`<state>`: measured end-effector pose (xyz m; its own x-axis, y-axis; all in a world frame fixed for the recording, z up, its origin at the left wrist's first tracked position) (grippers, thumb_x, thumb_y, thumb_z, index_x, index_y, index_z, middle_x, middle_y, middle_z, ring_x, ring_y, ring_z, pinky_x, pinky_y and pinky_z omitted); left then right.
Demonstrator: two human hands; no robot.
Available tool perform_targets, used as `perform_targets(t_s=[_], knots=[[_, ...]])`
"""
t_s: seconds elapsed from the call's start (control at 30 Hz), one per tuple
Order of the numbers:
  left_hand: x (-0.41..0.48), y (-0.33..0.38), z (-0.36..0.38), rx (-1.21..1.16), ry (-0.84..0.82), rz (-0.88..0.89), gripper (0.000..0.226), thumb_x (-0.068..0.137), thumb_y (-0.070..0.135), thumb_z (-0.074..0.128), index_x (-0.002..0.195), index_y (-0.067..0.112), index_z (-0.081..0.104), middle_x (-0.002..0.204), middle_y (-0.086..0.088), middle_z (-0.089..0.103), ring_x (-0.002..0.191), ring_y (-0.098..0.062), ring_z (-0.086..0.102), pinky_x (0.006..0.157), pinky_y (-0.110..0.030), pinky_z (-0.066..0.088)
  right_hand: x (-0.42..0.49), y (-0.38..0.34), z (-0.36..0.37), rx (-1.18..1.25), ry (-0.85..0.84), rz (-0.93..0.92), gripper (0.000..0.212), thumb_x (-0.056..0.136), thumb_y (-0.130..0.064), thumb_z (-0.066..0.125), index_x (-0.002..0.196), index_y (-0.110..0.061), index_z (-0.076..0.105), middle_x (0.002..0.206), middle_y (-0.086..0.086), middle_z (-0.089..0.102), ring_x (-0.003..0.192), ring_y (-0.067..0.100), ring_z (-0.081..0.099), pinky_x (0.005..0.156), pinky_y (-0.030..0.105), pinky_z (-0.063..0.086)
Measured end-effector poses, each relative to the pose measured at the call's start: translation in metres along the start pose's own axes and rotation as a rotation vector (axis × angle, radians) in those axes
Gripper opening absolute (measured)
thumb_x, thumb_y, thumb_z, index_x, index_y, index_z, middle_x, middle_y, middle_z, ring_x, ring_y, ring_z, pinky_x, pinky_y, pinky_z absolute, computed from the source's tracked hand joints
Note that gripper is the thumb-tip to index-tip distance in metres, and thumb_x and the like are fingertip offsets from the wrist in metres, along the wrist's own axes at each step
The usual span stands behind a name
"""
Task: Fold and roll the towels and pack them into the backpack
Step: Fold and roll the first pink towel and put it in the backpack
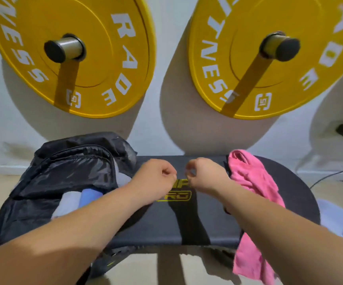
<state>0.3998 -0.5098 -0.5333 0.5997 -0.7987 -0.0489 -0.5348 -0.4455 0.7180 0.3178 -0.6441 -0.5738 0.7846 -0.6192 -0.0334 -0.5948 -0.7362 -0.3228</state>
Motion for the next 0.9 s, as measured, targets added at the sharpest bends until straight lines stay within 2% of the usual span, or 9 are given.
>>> perform_targets(t_s=[0.1,0.23,0.33,0.4,0.5,0.6,0.73,0.8,0.9], knots=[[0.007,0.034,0.063,-0.074,-0.081,0.01,0.013,0.09,0.015,0.065,0.084,0.019,0.075,0.063,0.011,0.063,0.059,-0.008,0.056,0.058,-0.016,0.043,-0.02,0.101,-0.018,0.0,0.052,0.202,0.027,0.089,-0.026,0.055,0.11,-0.017,0.068,0.112,0.009,0.07,0.104,0.033,0.066,0.08,0.038,0.055],[0.001,0.047,0.125,-0.15,-0.14,0.033,0.013,0.091,0.012,0.065,0.087,0.023,0.072,0.068,0.013,0.064,0.059,-0.001,0.057,0.06,-0.012,0.044,-0.059,0.216,-0.029,0.16,0.199,0.523,0.043,0.094,-0.037,0.056,0.131,-0.014,0.055,0.13,0.014,0.056,0.113,0.038,0.061,0.086,0.044,0.05],[0.001,0.046,0.144,-0.073,-0.165,0.084,0.013,0.092,0.01,0.066,0.095,0.021,0.073,0.077,0.016,0.066,0.069,0.002,0.062,0.064,-0.003,0.042,-0.077,0.258,-0.012,0.369,0.217,0.652,0.046,0.09,-0.033,0.065,0.12,0.001,0.061,0.12,0.022,0.066,0.11,0.038,0.063,0.087,0.039,0.049],[0.003,0.039,0.145,-0.071,-0.149,0.063,0.013,0.092,0.01,0.066,0.097,0.019,0.074,0.081,0.013,0.068,0.079,-0.008,0.07,0.07,-0.008,0.047,-0.08,0.263,-0.007,0.46,0.245,0.677,0.038,0.085,-0.03,0.071,0.1,0.005,0.068,0.098,0.021,0.071,0.094,0.038,0.066,0.077,0.037,0.051],[0.006,0.032,0.143,-0.091,-0.128,0.04,0.015,0.092,0.009,0.066,0.091,0.023,0.072,0.08,0.009,0.071,0.082,-0.017,0.074,0.073,-0.02,0.053,-0.074,0.263,-0.005,0.503,0.248,0.705,0.021,0.077,-0.021,0.069,0.063,-0.007,0.061,0.057,0.008,0.051,0.06,0.029,0.052,0.055,0.032,0.044],[0.007,0.028,0.141,-0.071,-0.129,0.041,0.017,0.091,0.011,0.067,0.087,0.027,0.07,0.078,0.011,0.071,0.08,-0.015,0.073,0.073,-0.021,0.053,-0.066,0.253,0.004,0.559,0.168,0.706,0.021,0.076,-0.018,0.064,0.059,-0.012,0.054,0.057,0.004,0.05,0.061,0.028,0.052,0.058,0.03,0.044],[0.004,0.03,0.132,-0.053,-0.119,0.05,0.014,0.091,0.015,0.067,0.092,0.027,0.073,0.08,0.011,0.072,0.077,-0.007,0.069,0.07,-0.013,0.047,-0.062,0.222,-0.028,0.476,0.275,0.584,0.023,0.067,-0.038,0.059,0.063,-0.016,0.051,0.071,0.003,0.061,0.074,0.028,0.059,0.066,0.033,0.051],[0.0,0.035,0.12,-0.066,-0.102,0.072,0.014,0.092,0.017,0.066,0.097,0.028,0.073,0.081,0.013,0.072,0.071,0.002,0.065,0.07,-0.012,0.045,-0.056,0.193,-0.05,0.755,0.328,0.525,0.021,0.074,-0.026,0.063,0.062,-0.016,0.049,0.061,-0.003,0.057,0.061,0.019,0.053,0.053,0.024,0.045],[-0.004,0.052,0.086,-0.131,-0.006,0.101,0.018,0.094,0.019,0.066,0.105,0.031,0.071,0.087,0.019,0.069,0.071,0.01,0.061,0.069,-0.007,0.047,-0.041,0.135,-0.075,1.052,0.245,0.411,0.02,0.083,-0.009,0.058,0.065,-0.016,0.053,0.051,-0.005,0.044,0.051,0.013,0.042,0.039,0.018,0.031]])
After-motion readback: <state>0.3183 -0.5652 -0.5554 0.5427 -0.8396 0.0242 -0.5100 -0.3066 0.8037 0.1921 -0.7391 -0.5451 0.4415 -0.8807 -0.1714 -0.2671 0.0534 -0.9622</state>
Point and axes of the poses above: each hand's wrist, its own x-axis towards the middle knuckle, its own z-axis out of the palm, y = z × x, the point moved 10 cm from there along x, towards the middle knuckle
